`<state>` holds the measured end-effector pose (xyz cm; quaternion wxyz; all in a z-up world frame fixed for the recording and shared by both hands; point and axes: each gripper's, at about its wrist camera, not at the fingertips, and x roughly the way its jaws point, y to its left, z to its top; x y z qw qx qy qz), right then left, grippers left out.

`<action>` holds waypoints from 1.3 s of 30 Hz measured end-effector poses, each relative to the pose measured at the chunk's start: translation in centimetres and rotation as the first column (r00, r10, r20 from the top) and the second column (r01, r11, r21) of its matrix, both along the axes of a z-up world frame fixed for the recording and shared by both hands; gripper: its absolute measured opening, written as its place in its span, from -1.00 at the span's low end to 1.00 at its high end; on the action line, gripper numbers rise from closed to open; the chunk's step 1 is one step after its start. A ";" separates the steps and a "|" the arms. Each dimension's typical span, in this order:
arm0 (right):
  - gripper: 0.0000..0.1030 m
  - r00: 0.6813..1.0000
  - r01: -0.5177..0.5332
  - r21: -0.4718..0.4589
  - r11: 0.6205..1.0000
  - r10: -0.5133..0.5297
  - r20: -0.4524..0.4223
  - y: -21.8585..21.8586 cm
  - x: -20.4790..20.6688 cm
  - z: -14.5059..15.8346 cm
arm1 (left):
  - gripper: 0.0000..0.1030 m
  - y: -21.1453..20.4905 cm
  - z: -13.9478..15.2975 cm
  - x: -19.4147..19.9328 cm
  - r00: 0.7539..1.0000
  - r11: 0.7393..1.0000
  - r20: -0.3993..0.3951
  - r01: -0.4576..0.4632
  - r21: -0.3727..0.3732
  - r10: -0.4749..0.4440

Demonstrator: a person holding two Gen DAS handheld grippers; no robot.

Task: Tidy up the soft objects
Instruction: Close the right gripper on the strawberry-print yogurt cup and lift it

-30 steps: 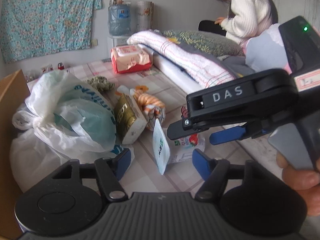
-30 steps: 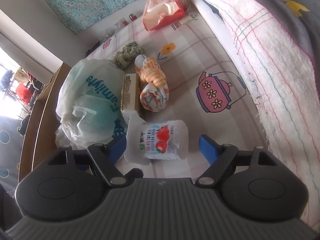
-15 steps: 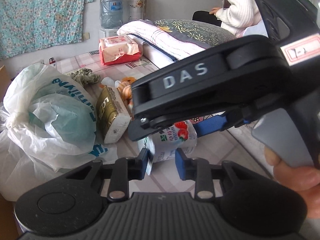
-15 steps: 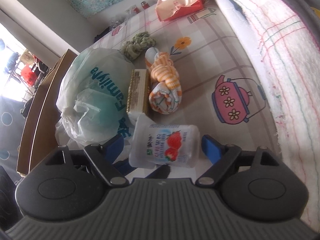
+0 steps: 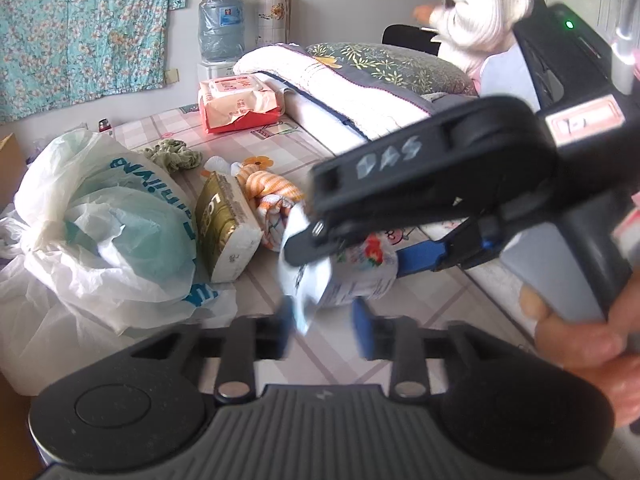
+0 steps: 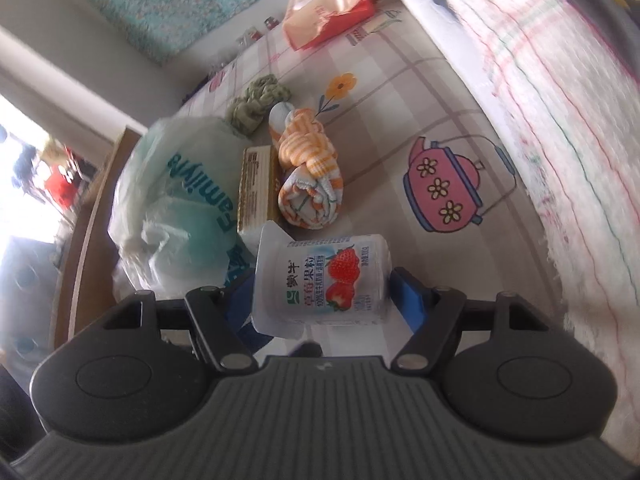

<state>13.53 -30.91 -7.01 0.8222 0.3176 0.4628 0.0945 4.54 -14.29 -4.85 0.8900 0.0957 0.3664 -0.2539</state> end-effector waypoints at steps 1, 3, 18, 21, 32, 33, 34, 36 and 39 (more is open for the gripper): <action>0.37 1.000 0.023 0.045 0.999 -0.023 -0.006 -0.6 -0.2 -0.3 | -0.01 0.1 0.1 -0.1 1.000 1.000 0.002 -0.003 0.001 0.003; 0.37 0.998 0.062 0.137 0.989 -0.060 -0.022 -1.7 -0.6 -1.0 | 0.06 0.2 0.1 -0.4 1.000 1.000 0.003 -0.004 0.004 0.004; 0.45 0.997 0.063 0.202 0.977 -0.053 -0.057 -1.4 -2.4 -1.4 | 0.30 3.6 -1.2 -0.5 0.996 0.999 -0.073 -0.047 -0.023 0.045; 0.46 0.996 0.085 0.097 0.992 -0.083 -0.025 -1.7 -2.8 -0.2 | 0.30 3.2 -1.2 -0.5 0.996 0.998 -0.086 -0.020 -0.057 0.015; 0.08 0.993 -0.009 -0.231 0.973 0.036 0.110 1.8 -2.6 2.7 | 0.26 -0.1 -1.7 0.1 0.994 0.993 -0.012 0.108 -0.042 -0.108; 0.06 0.992 -0.021 -0.243 0.970 0.051 0.117 2.1 -2.6 2.9 | 0.23 -0.2 -1.8 0.3 0.994 0.993 -0.010 0.107 -0.041 -0.107; 0.01 0.990 -0.033 -0.255 0.966 0.066 0.123 2.5 -2.6 3.2 | 0.16 -0.4 -1.9 0.5 0.995 0.994 -0.010 0.104 -0.046 -0.104; -0.04 0.987 -0.055 -0.271 0.961 0.093 0.132 3.1 -2.7 3.4 | 0.02 -0.4 -1.9 0.9 0.996 0.994 -0.011 0.093 -0.055 -0.094; -0.04 0.982 -0.072 -0.315 0.946 0.123 0.145 4.1 -2.9 3.8 | -0.15 -0.4 -1.8 1.0 0.995 0.993 -0.012 0.093 -0.071 -0.094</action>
